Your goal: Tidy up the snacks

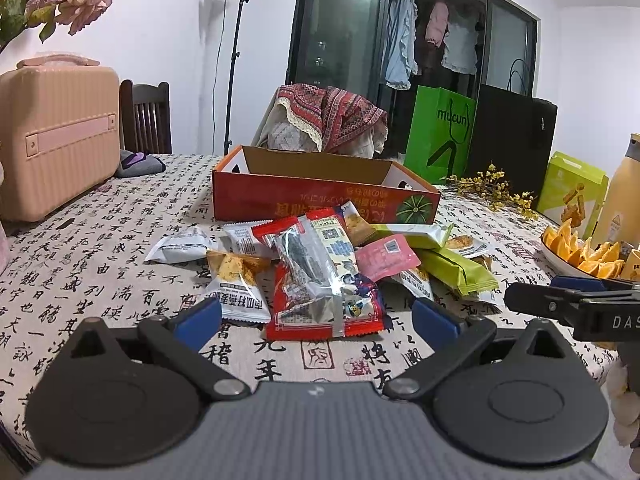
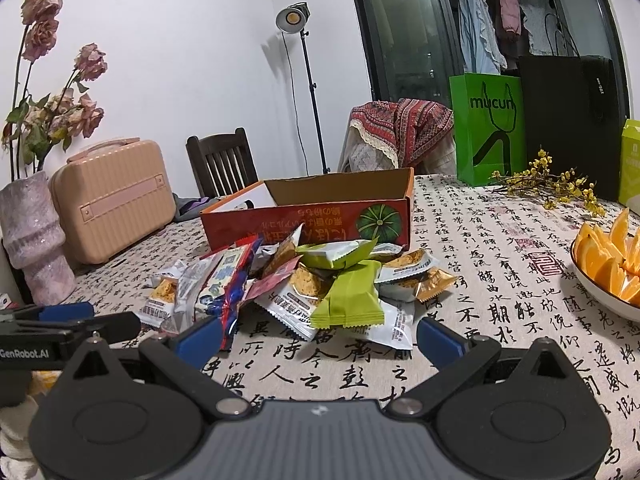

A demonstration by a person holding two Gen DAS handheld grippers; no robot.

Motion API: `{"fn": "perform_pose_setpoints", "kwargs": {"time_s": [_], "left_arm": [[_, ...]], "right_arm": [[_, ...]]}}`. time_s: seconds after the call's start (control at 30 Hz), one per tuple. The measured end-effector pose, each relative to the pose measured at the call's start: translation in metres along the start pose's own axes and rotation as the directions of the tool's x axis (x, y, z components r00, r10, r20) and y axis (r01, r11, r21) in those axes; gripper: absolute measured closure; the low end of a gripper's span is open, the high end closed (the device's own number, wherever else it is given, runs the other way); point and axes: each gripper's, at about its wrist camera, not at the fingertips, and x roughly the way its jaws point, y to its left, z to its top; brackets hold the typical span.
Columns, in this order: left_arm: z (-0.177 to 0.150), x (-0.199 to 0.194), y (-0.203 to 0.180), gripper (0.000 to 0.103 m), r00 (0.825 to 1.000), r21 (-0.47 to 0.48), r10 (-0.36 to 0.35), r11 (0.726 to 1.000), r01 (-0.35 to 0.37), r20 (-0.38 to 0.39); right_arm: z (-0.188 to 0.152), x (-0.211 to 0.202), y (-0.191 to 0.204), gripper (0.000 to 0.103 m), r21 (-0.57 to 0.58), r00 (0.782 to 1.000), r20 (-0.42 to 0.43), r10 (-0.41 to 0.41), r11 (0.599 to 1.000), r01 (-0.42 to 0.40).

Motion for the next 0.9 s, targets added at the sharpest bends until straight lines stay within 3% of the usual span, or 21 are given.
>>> {"fn": "perform_pose_setpoints", "kwargs": {"time_s": [0.33, 0.73, 0.9], "left_arm": [[-0.0027, 0.0029, 0.0004, 0.0, 0.999, 0.032, 0.02, 0.999, -0.018, -0.048], [-0.0039, 0.0047, 0.0009, 0.0, 1.0, 0.019, 0.011, 1.0, -0.011, -0.022], [-0.0029, 0.0066, 0.0017, 0.0, 0.999, 0.022, 0.019, 1.0, -0.018, -0.05]], "right_arm": [[-0.0001, 0.0031, 0.0004, 0.0, 0.002, 1.0, -0.011, 0.003, 1.0, -0.002], [-0.0013, 0.0062, -0.0012, 0.0, 0.003, 1.0, -0.024, 0.019, 1.0, -0.019], [-0.0015, 0.0074, 0.0017, 0.0, -0.01, 0.999, -0.025, 0.022, 1.0, -0.022]]}}
